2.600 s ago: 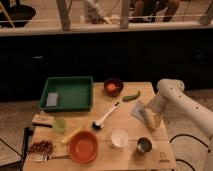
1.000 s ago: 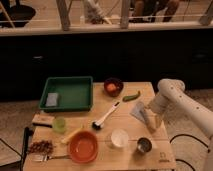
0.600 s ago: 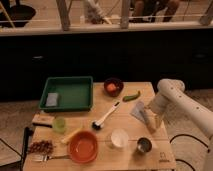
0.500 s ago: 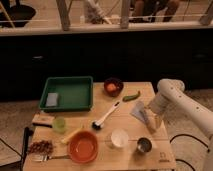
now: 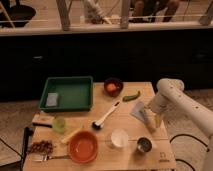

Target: Place towel in red bowl

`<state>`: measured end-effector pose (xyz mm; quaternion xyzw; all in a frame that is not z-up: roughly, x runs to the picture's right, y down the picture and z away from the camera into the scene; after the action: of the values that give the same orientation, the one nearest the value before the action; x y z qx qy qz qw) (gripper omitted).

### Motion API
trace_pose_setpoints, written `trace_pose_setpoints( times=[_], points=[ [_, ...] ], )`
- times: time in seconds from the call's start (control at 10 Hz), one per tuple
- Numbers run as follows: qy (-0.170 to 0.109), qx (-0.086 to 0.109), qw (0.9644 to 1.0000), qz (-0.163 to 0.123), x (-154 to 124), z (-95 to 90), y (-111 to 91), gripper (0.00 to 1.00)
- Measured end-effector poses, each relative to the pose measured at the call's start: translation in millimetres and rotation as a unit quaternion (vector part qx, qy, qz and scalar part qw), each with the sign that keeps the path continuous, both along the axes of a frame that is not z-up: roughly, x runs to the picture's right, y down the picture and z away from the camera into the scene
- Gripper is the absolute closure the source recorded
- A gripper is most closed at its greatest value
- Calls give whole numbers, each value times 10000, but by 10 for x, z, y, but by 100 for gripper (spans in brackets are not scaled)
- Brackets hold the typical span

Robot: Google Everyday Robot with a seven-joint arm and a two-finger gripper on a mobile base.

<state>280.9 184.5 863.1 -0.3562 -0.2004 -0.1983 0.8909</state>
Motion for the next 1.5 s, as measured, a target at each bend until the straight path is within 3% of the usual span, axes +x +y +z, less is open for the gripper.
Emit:
trace_pose_setpoints(
  times=[0.4, 0.8, 1.3, 1.5],
  points=[
    [42, 81, 9999, -82, -29, 74, -84, 20],
    [-86, 105, 9998, -145, -122, 172, -99, 21],
    [-124, 79, 9998, -166, -176, 243, -72, 67],
    [-139, 85, 9997, -200, -200, 252, -86, 90]
  ],
)
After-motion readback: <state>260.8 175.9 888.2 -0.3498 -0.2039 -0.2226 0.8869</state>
